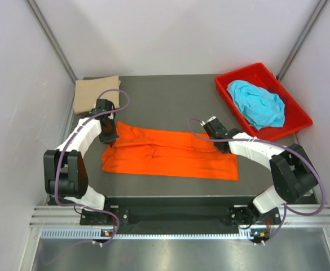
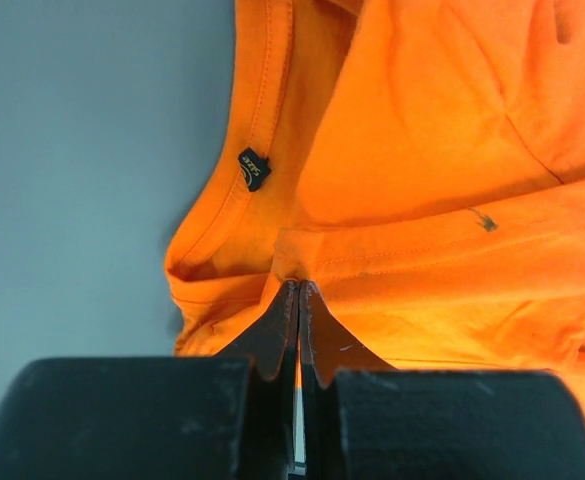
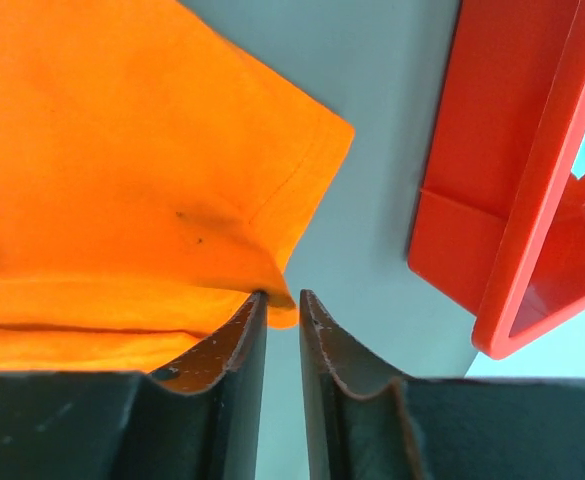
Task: Fold and stack the t-shirts
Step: Fold the tshirt
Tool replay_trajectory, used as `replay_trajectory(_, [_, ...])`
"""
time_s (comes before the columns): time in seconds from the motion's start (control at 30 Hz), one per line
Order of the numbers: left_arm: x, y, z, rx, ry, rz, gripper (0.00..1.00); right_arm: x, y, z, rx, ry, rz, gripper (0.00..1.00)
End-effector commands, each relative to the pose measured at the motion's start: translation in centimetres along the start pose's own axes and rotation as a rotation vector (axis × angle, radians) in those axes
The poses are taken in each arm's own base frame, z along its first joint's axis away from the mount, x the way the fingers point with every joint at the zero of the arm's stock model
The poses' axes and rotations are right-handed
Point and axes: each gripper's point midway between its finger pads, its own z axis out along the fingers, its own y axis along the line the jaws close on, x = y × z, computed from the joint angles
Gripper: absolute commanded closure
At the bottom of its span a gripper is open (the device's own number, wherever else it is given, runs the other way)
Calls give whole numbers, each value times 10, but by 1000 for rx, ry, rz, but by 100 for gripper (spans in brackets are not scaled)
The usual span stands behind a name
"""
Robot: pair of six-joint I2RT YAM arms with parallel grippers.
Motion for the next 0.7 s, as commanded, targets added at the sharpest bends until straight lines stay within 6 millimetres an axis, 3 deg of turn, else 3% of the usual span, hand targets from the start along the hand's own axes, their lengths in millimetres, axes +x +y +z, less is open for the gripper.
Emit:
replay_trajectory(0.0, [4, 0, -13, 23, -11, -14, 100, -2, -4, -4, 37, -7, -29, 79])
replay_trajectory(0.2, [17, 11, -16, -21, 1, -26, 97, -3, -16, -17, 61, -7, 5, 74])
replay_trajectory(0.3, [12, 27, -24, -103, -36, -35, 93, -5, -26, -25, 92, 22, 20, 73])
replay_trajectory(0.47, [1, 30, -41, -111, -94, -46, 91, -21, -44, -44, 121, 3, 72, 73])
replay_trajectory(0.57, [-2, 23, -46, -75, -93, -59, 73, -36, -54, -55, 122, -70, 203, 70])
replay_trajectory(0.63, [-4, 18, -48, -47, -99, -67, 68, -41, -52, -55, 73, -82, 340, 62])
replay_trajectory(0.67, [-5, 16, -49, -38, -104, -66, 55, -37, -56, -51, 54, -51, 402, 60])
